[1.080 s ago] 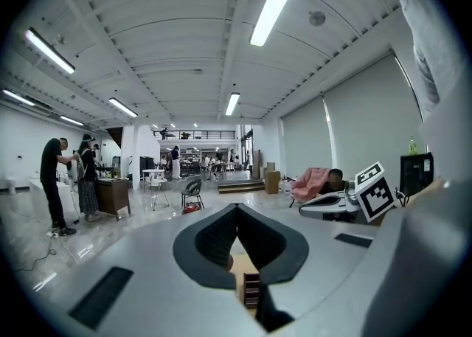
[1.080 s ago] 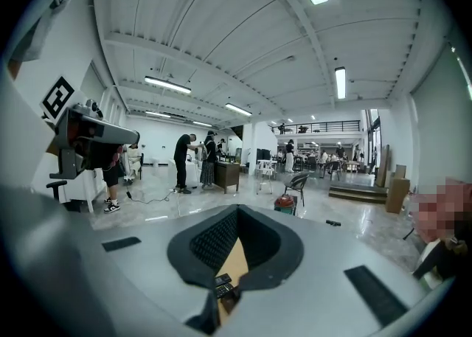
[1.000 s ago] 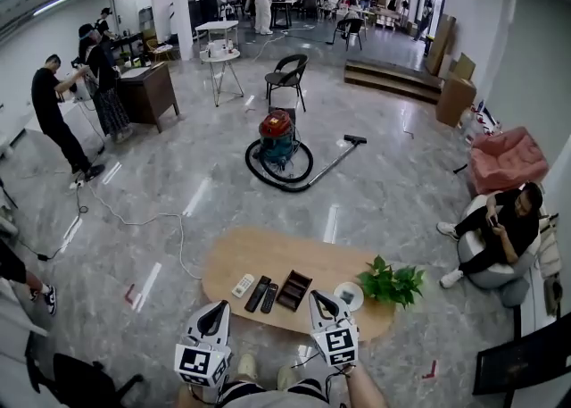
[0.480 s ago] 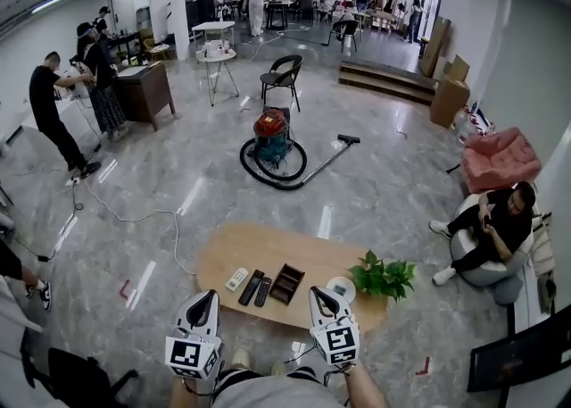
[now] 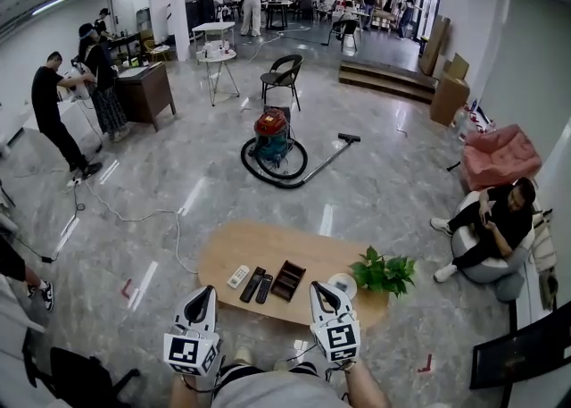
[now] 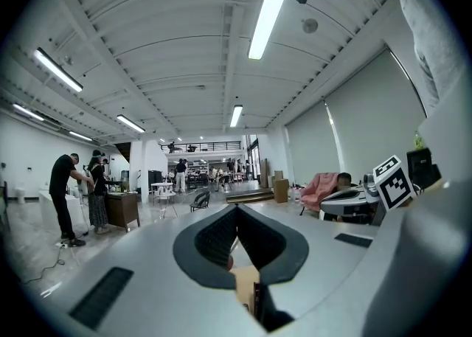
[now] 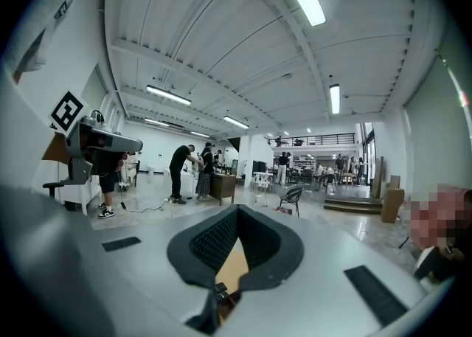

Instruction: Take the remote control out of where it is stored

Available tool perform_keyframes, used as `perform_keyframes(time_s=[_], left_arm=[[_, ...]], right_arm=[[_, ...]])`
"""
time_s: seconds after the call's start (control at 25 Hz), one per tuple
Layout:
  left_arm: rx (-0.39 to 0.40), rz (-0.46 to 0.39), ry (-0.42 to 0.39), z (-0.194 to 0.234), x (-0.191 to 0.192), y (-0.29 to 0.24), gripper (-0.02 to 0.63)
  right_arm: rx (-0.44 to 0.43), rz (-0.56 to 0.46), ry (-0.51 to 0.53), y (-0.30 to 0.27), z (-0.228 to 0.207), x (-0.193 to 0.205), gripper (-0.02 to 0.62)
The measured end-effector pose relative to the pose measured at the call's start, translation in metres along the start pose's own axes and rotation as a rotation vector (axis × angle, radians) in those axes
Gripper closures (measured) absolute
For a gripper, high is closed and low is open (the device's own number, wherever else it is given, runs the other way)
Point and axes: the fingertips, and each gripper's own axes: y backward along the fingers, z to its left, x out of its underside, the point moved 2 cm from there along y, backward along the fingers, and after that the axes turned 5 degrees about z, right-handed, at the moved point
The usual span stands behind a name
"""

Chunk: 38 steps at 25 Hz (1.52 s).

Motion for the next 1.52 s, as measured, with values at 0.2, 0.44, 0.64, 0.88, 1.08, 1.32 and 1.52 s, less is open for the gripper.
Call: perform_keyframes(time_s=[0.2, 0.44, 0.64, 0.88, 1.08, 1.32, 1.52], left_arm=[[0.008, 0.002, -0.006, -0.001, -0.001, 0.001, 0.6], [0.008, 0.003, -0.008, 0.002, -0.001, 0.005, 0.601], [0.007, 0.006, -0.009, 0.003, -0.001, 0.009, 0.6], [0.0, 0.001, -0.011, 0.002, -0.004, 0.013, 0.6], [0.0, 0.009, -0.011, 0.002, -0.006, 0.019, 0.6], [-0.004, 0.009, -0.012, -0.002, -0.003, 0.018, 0.6], [-0.007, 0.011, -0.008, -0.003, 0.002, 0.021, 0.6]], right_arm=[[-0.003, -0.003, -0.001, 0.003, 0.006, 0.001, 0.589], [-0.012, 0.0, -0.014, 0.004, 0.012, 0.002, 0.589], [-0.02, -0.005, -0.015, 0.003, 0.017, -0.001, 0.589], [-0.032, -0.006, -0.009, 0.005, 0.018, -0.002, 0.59], [-0.03, -0.006, -0.008, 0.009, 0.021, -0.005, 0.591], [-0.039, -0.008, -0.009, 0.011, 0.019, -0.003, 0.589], [-0.04, -0.012, -0.009, 0.012, 0.022, 0.001, 0.591]])
